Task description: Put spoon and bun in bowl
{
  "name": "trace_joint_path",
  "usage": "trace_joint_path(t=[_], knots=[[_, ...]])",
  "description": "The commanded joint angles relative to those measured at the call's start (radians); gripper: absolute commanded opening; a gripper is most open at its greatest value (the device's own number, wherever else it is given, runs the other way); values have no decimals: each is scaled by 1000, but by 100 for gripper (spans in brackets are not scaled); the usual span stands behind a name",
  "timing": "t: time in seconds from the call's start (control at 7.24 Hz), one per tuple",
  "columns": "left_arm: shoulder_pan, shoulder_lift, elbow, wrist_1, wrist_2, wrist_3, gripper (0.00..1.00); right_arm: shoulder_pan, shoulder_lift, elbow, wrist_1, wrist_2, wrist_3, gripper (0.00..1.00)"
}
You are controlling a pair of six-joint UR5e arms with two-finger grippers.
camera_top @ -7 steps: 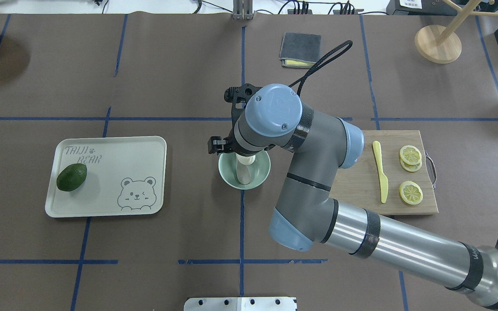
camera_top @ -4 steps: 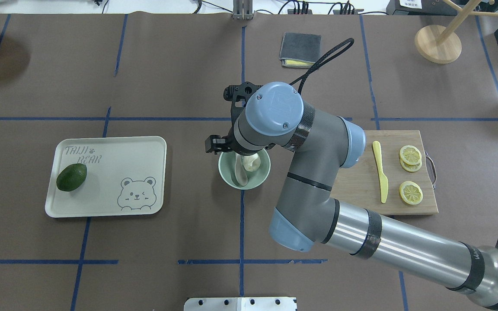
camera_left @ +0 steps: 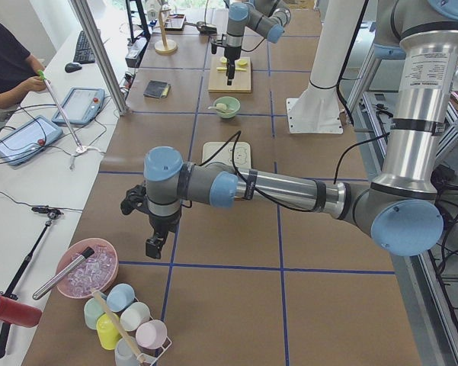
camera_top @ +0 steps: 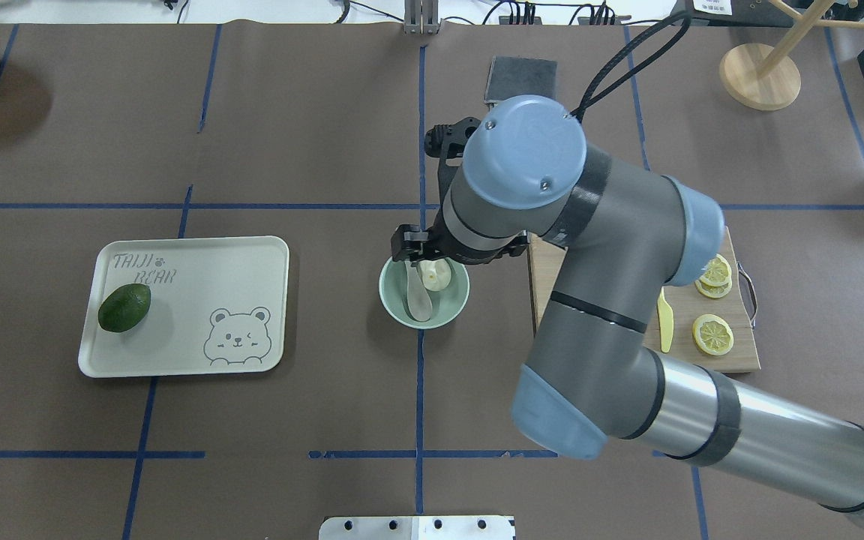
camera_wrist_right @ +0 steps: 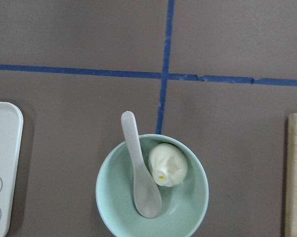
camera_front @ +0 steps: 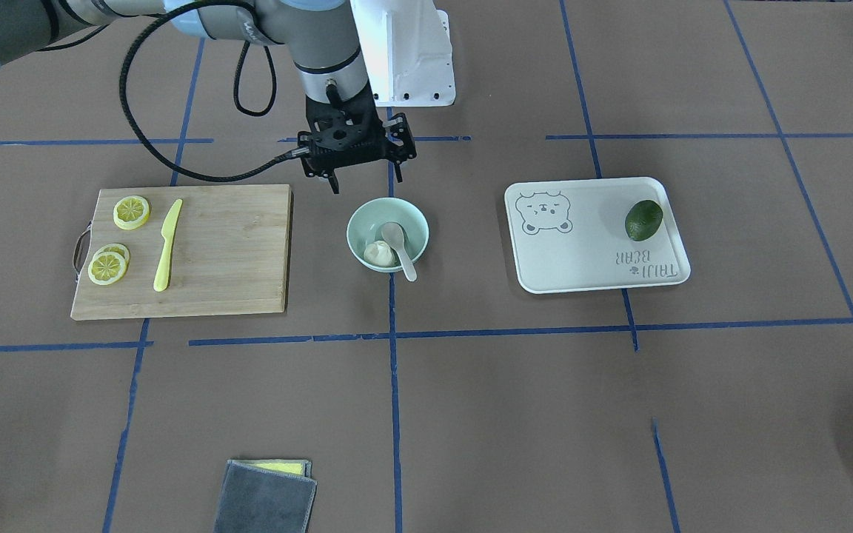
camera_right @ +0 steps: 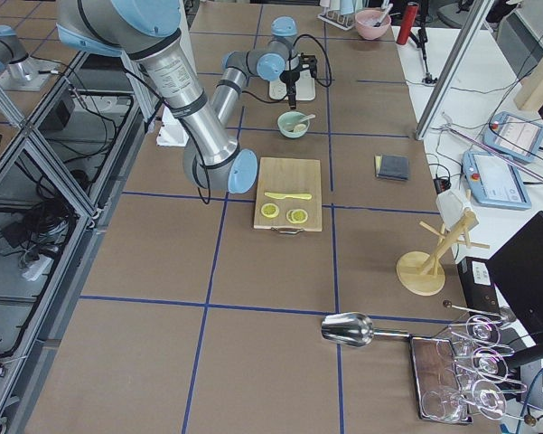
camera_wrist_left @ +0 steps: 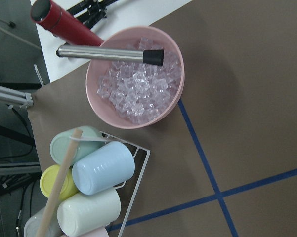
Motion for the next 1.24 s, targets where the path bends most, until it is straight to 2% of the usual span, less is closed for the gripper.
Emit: trace_joint_path(t=[0.0, 0.14, 0.41, 0.55, 0.83, 1.11], knots=[[-5, 38, 32, -8, -70, -3, 100, 143, -84, 137, -193, 94, -143, 100], [-5, 44, 30, -2, -70, -3, 100, 221, -133, 165, -223, 135, -248, 100], [-5, 53, 27, 0, -70, -6, 100, 426, -301, 171, -223, 264, -528, 100], [-5, 53, 26, 0, -70, -6, 100, 506, -387, 162, -222, 270, -718, 100], [-5, 56, 30, -5, -71, -6, 100, 695, -512, 84, -214, 357, -1044, 100], [-5, 74, 26, -9, -70, 1, 100, 839, -604, 11, -209, 384, -1311, 100]])
